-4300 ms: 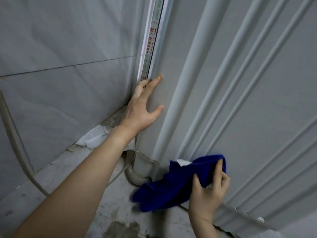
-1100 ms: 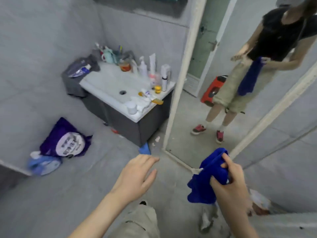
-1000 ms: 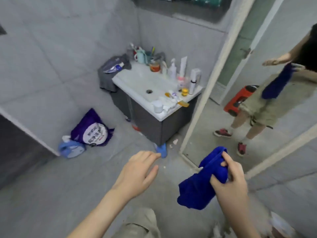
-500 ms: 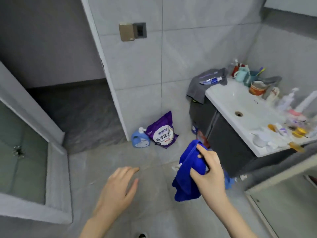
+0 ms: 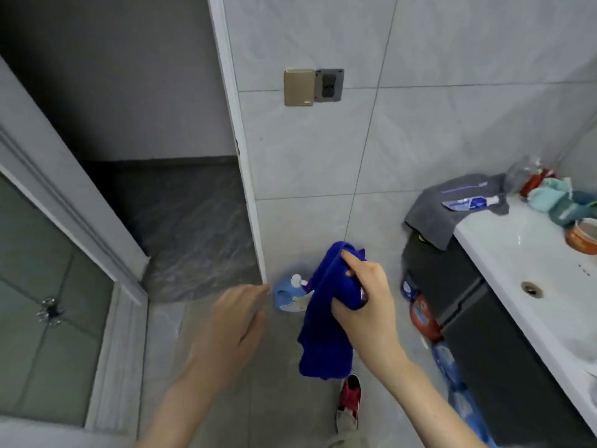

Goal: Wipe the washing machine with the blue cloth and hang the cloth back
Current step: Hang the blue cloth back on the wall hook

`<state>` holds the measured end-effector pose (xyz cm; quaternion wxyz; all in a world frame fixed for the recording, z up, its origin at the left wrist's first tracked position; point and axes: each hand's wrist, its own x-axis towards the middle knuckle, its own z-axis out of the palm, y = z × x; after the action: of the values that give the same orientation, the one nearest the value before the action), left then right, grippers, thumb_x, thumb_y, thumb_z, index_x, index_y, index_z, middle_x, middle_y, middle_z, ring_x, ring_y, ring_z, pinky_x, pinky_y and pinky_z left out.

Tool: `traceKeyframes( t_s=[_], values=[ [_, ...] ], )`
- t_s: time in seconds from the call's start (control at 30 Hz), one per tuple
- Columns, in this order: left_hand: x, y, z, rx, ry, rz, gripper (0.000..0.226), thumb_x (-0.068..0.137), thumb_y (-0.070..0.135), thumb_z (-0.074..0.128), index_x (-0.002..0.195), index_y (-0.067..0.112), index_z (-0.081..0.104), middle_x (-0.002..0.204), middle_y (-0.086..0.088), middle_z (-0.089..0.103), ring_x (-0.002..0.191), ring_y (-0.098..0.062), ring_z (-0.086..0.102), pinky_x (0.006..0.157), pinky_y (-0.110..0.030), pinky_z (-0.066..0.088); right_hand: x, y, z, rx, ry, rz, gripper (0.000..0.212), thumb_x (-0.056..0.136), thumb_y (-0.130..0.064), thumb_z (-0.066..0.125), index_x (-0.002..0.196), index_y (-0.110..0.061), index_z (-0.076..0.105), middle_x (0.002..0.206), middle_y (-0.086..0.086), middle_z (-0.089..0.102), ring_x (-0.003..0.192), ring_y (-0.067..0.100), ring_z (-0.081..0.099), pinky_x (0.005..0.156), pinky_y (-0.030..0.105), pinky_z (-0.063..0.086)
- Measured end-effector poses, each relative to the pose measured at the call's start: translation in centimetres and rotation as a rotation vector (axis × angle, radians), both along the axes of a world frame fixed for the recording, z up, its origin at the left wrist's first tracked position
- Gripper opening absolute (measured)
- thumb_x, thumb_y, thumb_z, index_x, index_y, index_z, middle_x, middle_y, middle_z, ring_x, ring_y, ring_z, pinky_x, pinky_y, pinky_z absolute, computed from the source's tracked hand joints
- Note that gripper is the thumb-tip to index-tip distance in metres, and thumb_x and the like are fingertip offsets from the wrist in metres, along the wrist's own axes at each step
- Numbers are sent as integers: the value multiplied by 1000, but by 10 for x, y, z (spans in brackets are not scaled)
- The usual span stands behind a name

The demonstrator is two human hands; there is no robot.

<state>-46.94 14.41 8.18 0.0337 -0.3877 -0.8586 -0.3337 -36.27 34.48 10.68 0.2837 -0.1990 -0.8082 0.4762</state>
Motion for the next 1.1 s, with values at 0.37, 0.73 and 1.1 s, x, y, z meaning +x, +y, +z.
traceKeyframes(
  t_s=[0.37,0.73,1.1],
  values=[
    [-96,182,61,211,-37,174,30,102,30,49,131,30,58,125,23,57,121,8,48,98,-2,30,-145,163,23,118,89,292,85,75,5,74,126,-53,37,116,-19,45,109,-4,46,87,11,44],
    [-208,312,164,335,-132,70,51,84,63,52,130,41,53,118,24,60,109,3,57,90,-14,47,-265,261,104,206,283,300,76,72,7,74,131,-33,49,112,-10,51,106,-5,49,81,5,44],
    [-304,362,321,654,88,-106,8,88,19,72,95,24,71,86,6,73,82,-19,66,69,-26,51,-354,295,275,296,650,272,62,76,-6,74,128,-37,57,103,-10,52,101,-2,56,79,4,42]
  ],
)
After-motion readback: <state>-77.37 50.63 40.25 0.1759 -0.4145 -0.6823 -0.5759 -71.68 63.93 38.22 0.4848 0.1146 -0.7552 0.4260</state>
